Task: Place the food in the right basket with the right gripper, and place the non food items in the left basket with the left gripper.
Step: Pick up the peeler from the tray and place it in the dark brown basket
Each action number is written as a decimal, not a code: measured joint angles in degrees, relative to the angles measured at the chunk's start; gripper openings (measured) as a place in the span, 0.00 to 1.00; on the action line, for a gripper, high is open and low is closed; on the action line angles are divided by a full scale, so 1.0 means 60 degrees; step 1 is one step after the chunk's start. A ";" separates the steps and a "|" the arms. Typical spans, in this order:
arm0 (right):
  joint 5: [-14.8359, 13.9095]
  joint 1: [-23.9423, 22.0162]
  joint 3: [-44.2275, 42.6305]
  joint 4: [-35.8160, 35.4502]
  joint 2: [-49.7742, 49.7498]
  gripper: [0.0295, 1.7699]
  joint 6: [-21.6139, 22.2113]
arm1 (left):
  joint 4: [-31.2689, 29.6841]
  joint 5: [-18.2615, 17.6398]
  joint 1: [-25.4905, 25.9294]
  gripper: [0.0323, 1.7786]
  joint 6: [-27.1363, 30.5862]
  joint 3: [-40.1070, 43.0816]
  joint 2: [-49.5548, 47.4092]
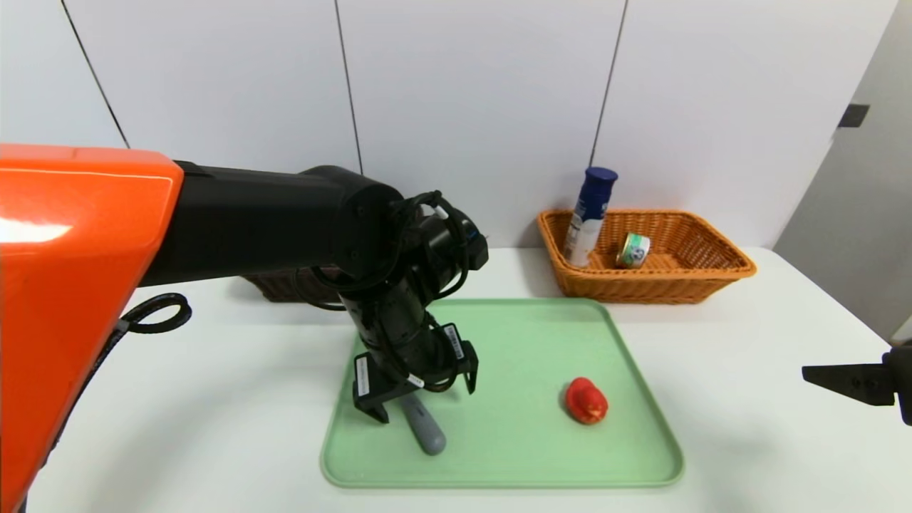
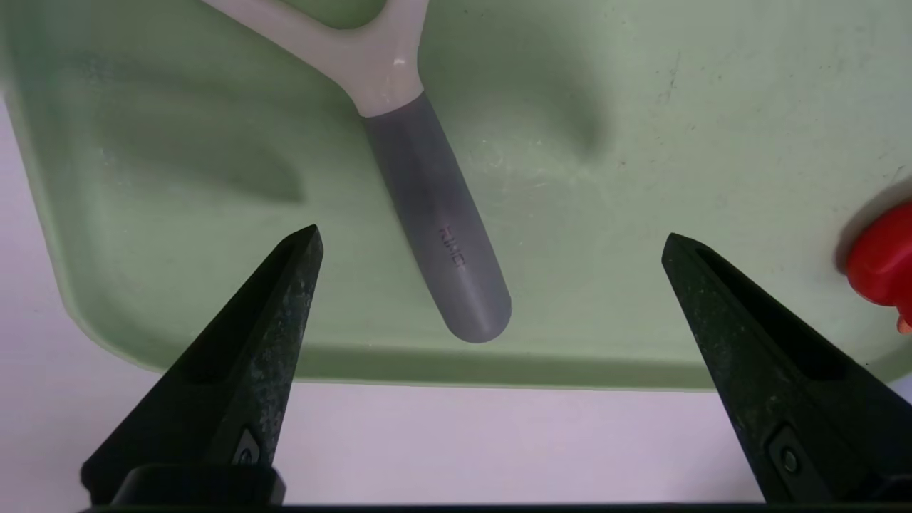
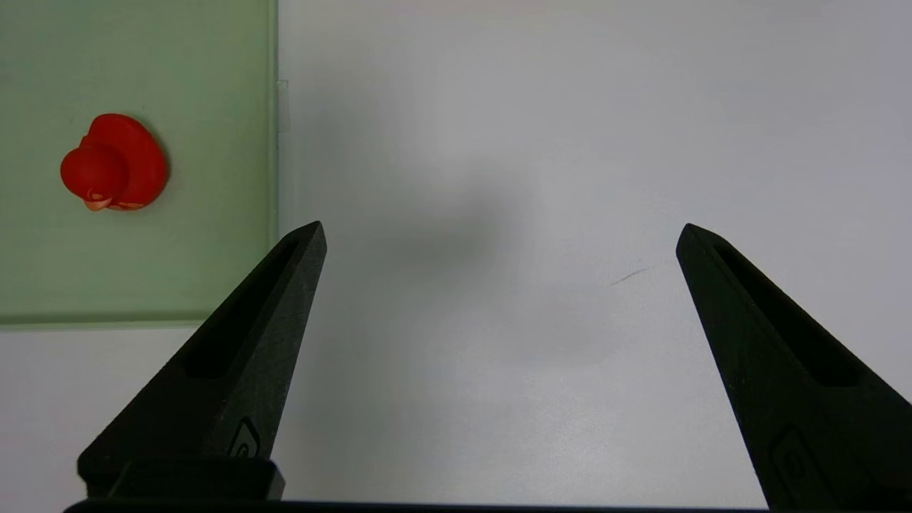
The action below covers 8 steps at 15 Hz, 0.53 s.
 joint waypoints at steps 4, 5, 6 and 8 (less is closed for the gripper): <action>-0.0004 0.0002 -0.0016 0.0000 0.0000 0.96 -0.0014 | 0.0087 -0.0030 0.0240 0.95 -0.0018 0.0138 -0.0059; 0.0000 0.0002 -0.0018 0.0000 0.0002 0.96 -0.0014 | 0.0116 -0.0022 0.0250 0.95 -0.0018 0.0142 -0.0059; 0.0004 0.0006 -0.0018 0.0000 0.0006 0.96 -0.0022 | 0.0120 -0.0022 0.0262 0.95 -0.0022 0.0142 -0.0047; -0.0004 0.0018 -0.0030 0.0008 0.0010 0.96 -0.0033 | 0.0179 -0.0022 0.0272 0.95 -0.0033 0.0138 0.0028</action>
